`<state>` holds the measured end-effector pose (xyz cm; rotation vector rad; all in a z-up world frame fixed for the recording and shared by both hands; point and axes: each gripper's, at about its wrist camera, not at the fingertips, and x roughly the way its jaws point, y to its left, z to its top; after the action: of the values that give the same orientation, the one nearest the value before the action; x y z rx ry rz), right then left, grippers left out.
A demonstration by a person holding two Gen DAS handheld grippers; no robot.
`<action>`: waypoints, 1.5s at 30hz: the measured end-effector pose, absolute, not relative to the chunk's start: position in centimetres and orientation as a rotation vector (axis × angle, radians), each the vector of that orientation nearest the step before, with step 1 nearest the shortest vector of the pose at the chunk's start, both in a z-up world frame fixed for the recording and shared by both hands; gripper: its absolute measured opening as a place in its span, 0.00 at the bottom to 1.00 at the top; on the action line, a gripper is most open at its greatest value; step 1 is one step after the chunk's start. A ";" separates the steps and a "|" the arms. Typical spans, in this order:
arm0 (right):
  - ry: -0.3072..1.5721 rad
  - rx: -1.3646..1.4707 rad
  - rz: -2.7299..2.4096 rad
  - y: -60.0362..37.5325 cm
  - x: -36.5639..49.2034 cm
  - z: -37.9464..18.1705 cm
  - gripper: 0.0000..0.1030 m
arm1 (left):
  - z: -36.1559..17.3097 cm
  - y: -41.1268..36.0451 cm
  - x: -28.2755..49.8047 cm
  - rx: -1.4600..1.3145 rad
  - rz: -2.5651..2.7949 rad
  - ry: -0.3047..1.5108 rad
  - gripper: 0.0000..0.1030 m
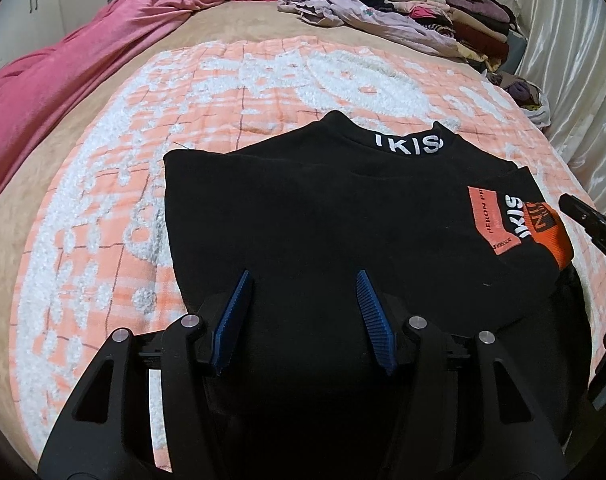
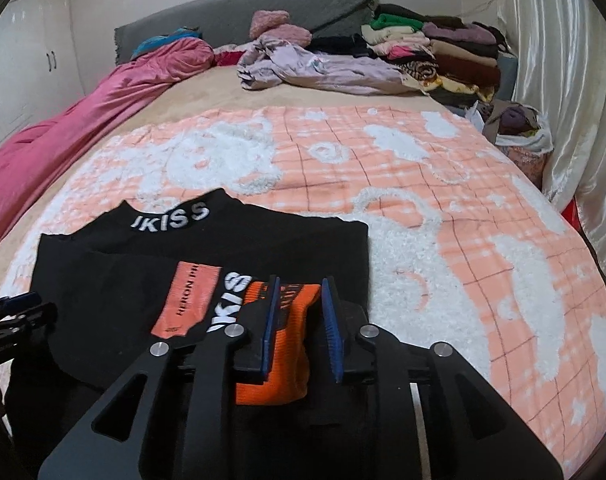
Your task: Fold small clothes
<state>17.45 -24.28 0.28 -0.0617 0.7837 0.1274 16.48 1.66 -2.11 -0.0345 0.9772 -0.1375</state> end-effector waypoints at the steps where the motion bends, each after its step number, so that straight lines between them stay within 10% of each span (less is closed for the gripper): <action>1: 0.778 -0.068 0.142 -24.0 17.1 0.5 0.22 | -2.1 1.7 16.5 -0.035 -0.138 0.977 0.45; 28: 0.890 0.126 0.172 -26.2 17.0 -3.3 0.37 | -2.4 3.0 14.3 -0.061 -0.147 0.961 0.47; 34: 0.894 0.081 0.227 -24.8 17.0 -3.8 0.08 | -2.4 3.0 14.3 -0.061 -0.143 0.955 0.47; 45: 0.814 -0.082 0.175 -24.9 16.3 -1.8 0.08 | -2.1 0.9 15.1 -0.013 -0.170 0.953 0.47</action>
<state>16.33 -24.93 -1.77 -0.0822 0.8136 0.1750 15.09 0.87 -2.13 -0.0132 0.9525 -0.1701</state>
